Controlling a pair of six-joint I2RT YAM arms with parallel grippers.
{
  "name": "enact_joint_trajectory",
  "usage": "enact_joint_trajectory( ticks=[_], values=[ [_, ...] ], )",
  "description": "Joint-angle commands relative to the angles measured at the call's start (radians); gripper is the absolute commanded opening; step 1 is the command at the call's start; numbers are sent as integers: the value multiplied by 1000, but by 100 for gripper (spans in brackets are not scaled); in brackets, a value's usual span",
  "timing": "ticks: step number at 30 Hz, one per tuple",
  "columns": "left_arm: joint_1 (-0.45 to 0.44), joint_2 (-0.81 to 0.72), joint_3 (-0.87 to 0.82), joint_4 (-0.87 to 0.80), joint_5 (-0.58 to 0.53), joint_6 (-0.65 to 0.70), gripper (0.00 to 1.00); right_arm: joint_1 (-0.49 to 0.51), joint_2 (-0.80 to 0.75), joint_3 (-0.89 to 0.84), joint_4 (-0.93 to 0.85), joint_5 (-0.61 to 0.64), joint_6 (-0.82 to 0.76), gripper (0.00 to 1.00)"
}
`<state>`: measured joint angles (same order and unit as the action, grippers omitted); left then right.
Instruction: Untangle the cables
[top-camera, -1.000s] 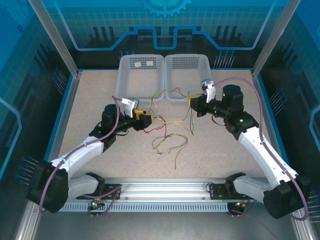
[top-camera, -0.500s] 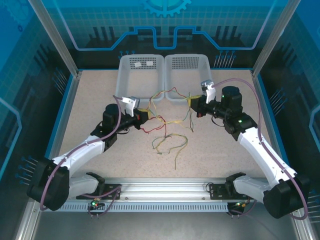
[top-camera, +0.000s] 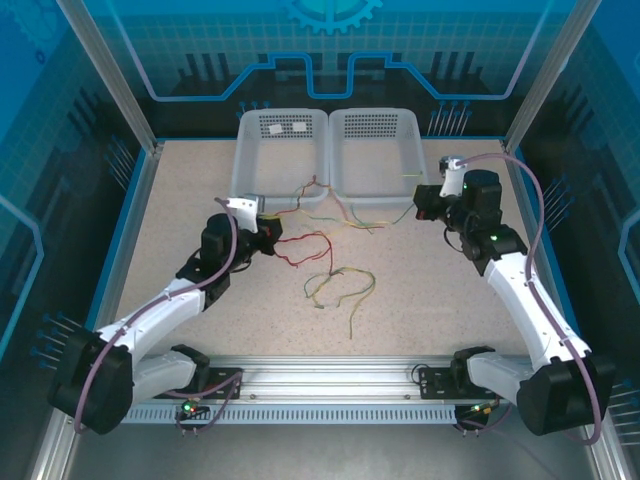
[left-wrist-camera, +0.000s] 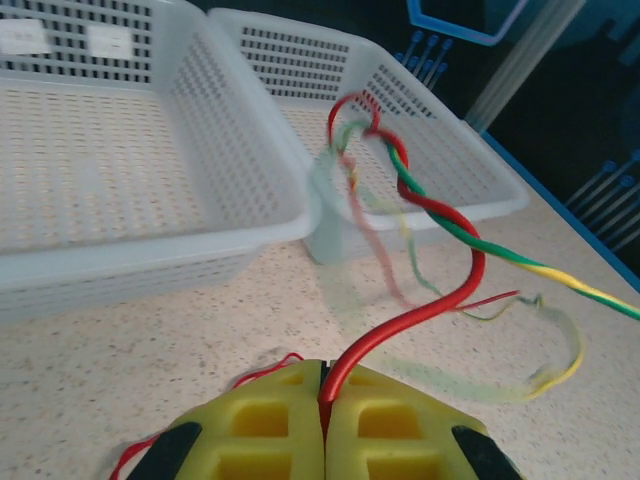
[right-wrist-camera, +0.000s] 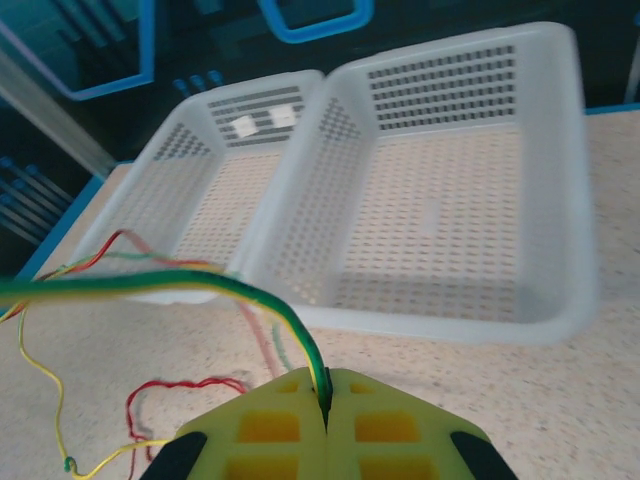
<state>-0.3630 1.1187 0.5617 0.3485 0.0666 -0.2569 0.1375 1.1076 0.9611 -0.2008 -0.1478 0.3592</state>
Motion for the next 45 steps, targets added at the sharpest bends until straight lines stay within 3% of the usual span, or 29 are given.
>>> enact_joint_trajectory(
  ticks=[1,8,17,25,31,45],
  values=[
    [43,-44,-31,3,-97,-29,0,-62,-30,7,-34,83,49,0],
    [50,-107,7,-76,-92,-1,0,-153,-52,41,-100,143,76,0],
    [73,-216,95,-126,-46,2,0,-440,-133,115,-136,116,211,0],
    [129,-246,170,-158,-97,11,0,-613,-172,192,-190,103,275,0],
    [241,-230,188,-182,-124,-1,0,-801,-206,212,-251,92,381,0],
    [646,44,280,-127,1,-180,0,-829,-227,260,-374,256,384,0]
  ],
)
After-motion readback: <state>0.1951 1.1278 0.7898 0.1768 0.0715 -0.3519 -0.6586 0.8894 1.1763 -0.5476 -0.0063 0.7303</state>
